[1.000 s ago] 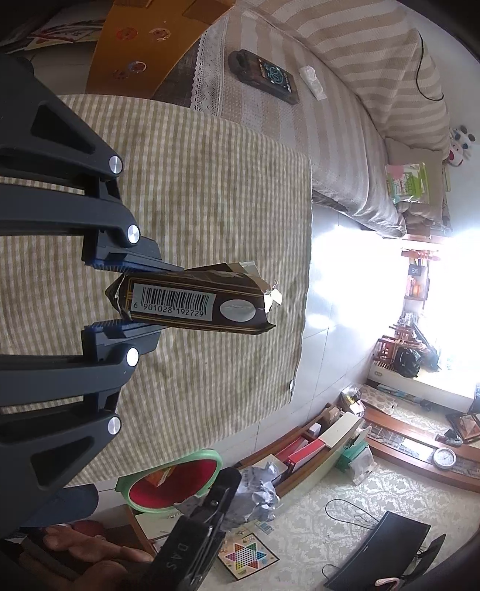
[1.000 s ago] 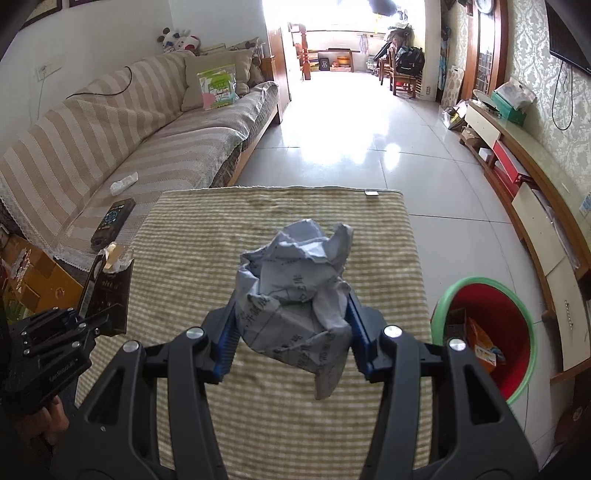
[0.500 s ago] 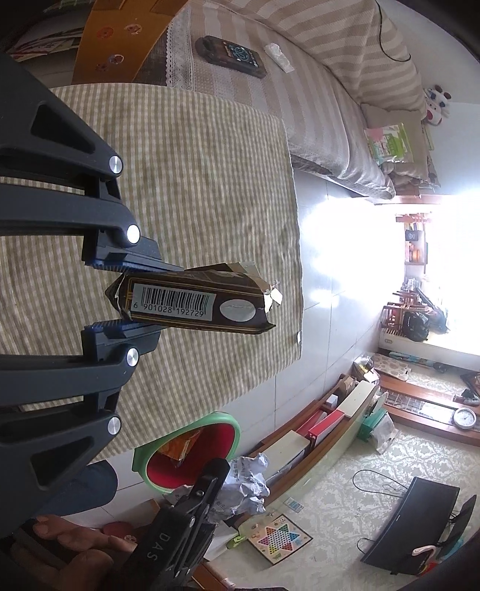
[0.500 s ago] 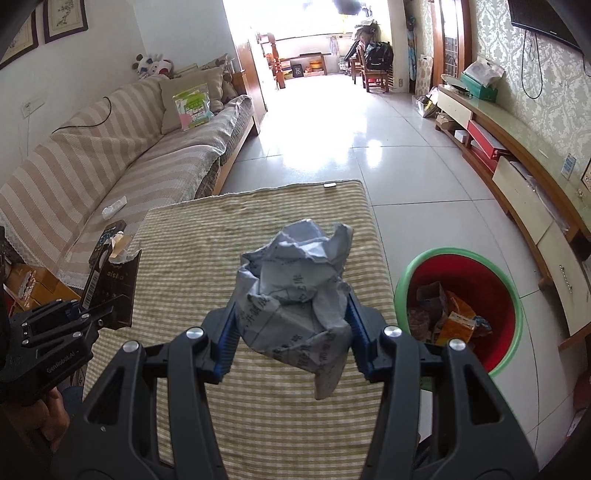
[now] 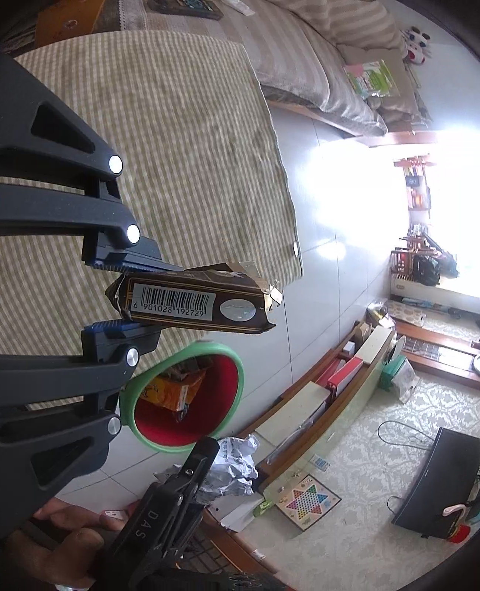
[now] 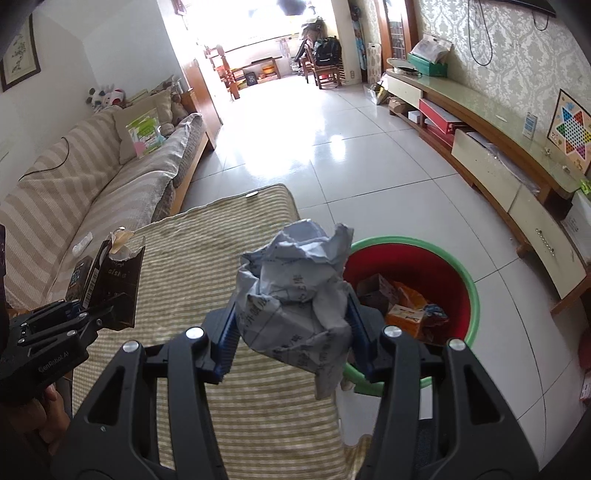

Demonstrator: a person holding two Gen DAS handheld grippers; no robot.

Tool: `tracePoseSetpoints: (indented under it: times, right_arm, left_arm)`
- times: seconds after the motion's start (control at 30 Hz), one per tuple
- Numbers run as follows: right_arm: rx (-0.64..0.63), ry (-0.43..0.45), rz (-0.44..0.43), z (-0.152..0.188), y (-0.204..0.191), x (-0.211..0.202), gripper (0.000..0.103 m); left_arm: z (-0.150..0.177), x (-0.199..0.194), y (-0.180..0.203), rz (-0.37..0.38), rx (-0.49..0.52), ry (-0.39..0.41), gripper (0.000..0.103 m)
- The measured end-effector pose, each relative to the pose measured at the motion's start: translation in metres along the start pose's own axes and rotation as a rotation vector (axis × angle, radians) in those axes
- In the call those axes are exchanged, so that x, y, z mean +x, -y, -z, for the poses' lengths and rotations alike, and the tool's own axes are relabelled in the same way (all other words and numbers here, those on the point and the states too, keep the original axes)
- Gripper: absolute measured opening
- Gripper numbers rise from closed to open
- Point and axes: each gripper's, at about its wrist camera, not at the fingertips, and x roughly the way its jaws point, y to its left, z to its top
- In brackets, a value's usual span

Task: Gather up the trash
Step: 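Carry the carton and paper wad over the red bin with both tools, then open both tools above the red bin to drop carton and wad, then withdraw both tools from the bin back over the empty table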

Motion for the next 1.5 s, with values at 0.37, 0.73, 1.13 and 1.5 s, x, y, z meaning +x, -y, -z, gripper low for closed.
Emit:
tracePoseSetpoints:
  times: [0.37, 0.73, 1.13, 1.5]
  right_arm:
    - [0.177, 0.024, 0.078, -0.020, 0.104, 0.007, 0.050]
    - [0.240, -0.004, 0.090, -0.021, 0.146, 0.030, 0.050]
    - [0.213, -0.011, 0.101, -0.030, 0.144, 0.040, 0.087]
    - [0.135, 0.035, 0.134, -0.049, 0.104, 0.015, 0.098]
  left_arm:
    - [-0.036, 0.064, 0.079, 0.195, 0.084, -0.072, 0.018]
    - [-0.041, 0.113, 0.124, 0.267, 0.132, -0.162, 0.019]
    - [-0.045, 0.119, 0.125, 0.209, 0.128, -0.150, 0.090]
    - [-0.040, 0.069, 0.093, 0.105, 0.169, -0.062, 0.095]
